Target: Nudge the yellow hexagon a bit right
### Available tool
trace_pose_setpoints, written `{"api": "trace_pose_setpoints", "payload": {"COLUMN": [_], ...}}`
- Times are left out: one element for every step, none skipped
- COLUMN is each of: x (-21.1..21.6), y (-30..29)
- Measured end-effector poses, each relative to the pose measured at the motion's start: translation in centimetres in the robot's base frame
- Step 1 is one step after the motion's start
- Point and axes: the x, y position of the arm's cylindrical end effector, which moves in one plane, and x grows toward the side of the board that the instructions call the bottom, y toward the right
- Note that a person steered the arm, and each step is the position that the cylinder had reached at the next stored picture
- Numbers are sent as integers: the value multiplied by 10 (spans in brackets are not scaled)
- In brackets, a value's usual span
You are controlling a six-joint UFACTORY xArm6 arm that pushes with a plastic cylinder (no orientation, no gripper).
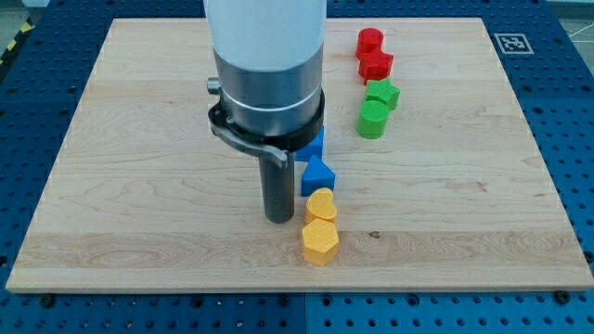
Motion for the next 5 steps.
{"api": "trace_pose_setpoints", "payload": {"x": [36,36,36,25,20], "y": [0,0,1,12,12]}}
